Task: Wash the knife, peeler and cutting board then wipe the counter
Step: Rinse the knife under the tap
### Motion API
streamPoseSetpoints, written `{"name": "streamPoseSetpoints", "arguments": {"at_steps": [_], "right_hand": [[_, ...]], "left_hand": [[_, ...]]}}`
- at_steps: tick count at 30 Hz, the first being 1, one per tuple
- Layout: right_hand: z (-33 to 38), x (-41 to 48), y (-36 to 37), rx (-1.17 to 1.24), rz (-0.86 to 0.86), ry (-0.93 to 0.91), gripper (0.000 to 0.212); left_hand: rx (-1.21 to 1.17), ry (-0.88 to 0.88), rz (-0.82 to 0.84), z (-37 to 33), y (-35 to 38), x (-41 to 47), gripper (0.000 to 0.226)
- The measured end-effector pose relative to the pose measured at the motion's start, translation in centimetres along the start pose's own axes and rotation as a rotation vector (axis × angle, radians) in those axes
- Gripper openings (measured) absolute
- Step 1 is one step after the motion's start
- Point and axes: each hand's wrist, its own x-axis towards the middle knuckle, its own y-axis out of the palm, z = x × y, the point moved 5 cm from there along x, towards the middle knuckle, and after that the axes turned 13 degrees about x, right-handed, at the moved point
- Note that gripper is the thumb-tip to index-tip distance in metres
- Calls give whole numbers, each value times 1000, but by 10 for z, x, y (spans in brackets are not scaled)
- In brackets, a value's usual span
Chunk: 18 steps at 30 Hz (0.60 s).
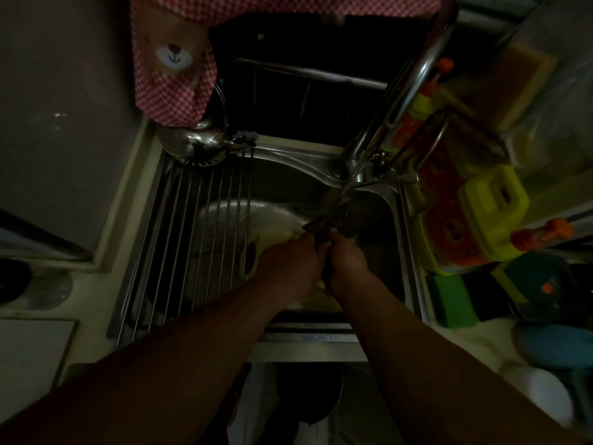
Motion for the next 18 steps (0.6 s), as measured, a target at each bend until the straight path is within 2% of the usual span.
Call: {"name": "streamPoseSetpoints", "arguments": {"at_steps": [2, 4, 8, 11, 15, 17, 18], "right_hand": [[9, 0, 1, 65, -21, 44, 36], [18, 1, 3, 78, -20, 70, 38], [31, 3, 1, 212, -51, 60, 17], [21, 5, -4, 190, -90, 69, 20], [-10, 24, -10, 67, -10, 127, 46], [-22, 9, -5, 9, 44, 195, 38], [-24, -1, 0, -5, 78, 207, 31]], "left_hand": [[61, -20, -115, 3, -11, 9, 56], [4, -70, -214, 18, -20, 20, 53], [-433, -213, -202, 48, -26, 36, 34], [-662, -189, -63, 44, -20, 28, 40], [-729, -180, 254, 37, 6, 3, 38], [-907, -199, 428, 29, 21, -8, 28], [-938, -195, 451, 27, 25, -10, 25]]}}
